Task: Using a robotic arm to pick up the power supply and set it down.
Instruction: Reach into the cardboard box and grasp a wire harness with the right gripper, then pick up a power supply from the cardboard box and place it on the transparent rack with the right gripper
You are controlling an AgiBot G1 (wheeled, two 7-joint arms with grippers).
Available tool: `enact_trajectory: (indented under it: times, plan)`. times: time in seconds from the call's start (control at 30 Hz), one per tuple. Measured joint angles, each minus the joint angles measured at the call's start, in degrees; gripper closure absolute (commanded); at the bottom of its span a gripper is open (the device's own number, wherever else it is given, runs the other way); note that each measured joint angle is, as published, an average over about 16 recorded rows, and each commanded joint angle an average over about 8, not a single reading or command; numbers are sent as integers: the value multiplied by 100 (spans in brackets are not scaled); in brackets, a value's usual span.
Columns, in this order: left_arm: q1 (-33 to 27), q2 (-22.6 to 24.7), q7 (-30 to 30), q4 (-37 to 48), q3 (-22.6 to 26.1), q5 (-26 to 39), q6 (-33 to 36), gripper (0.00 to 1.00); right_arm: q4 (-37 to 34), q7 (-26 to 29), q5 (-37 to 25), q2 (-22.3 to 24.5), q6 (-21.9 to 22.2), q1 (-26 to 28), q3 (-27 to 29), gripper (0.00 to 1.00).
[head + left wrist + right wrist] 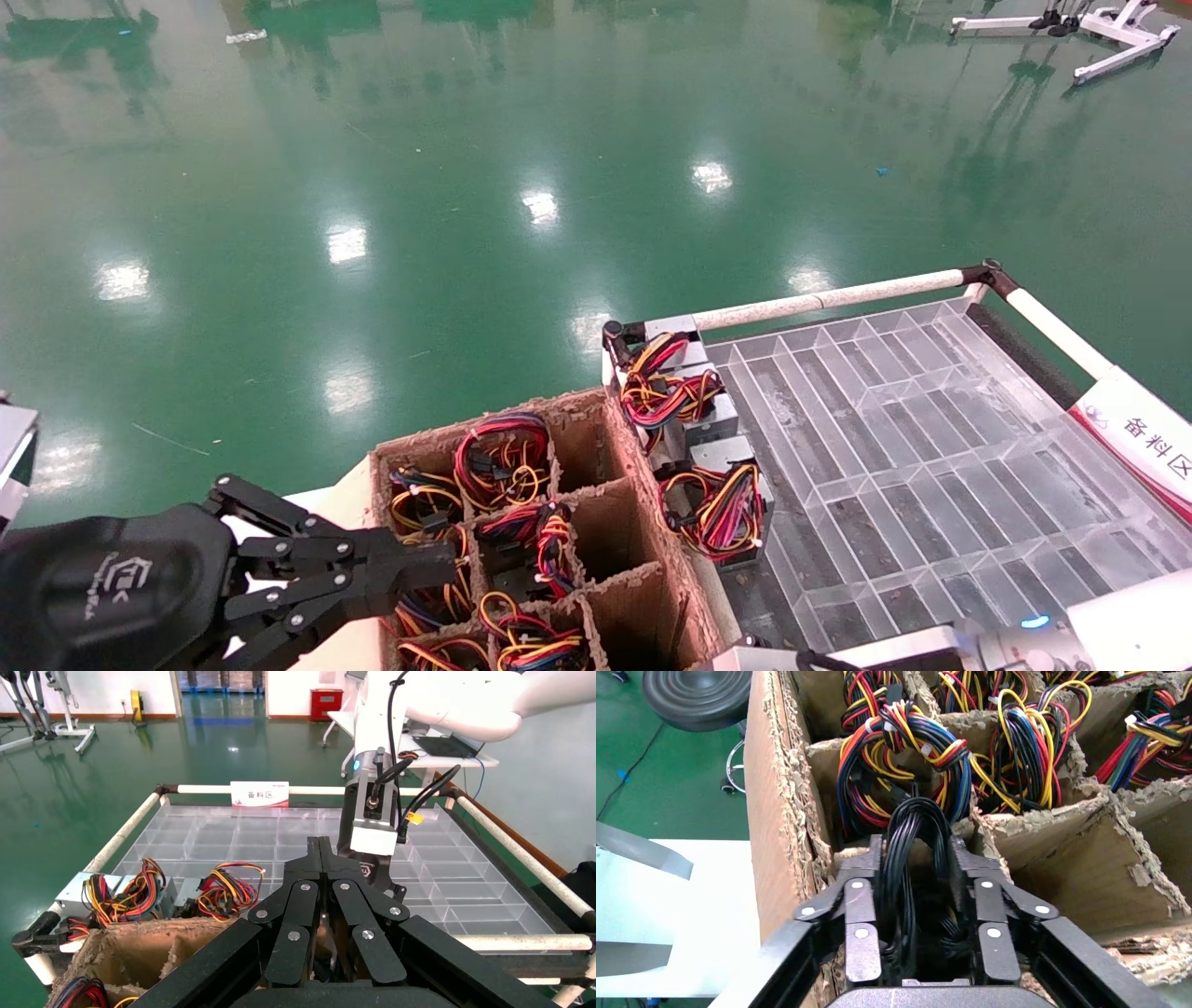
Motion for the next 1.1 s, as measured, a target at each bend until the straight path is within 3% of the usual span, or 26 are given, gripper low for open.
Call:
enact_trajectory:
  times: [0.6, 1.1]
  plan:
    - [0, 0, 0, 0, 1, 0, 0, 0, -45, -129, 409, 281, 27, -134, 184, 100]
    - [0, 0, 0, 0, 1, -1, 0, 0, -372, -390, 1972, 838, -169, -157, 963, 100]
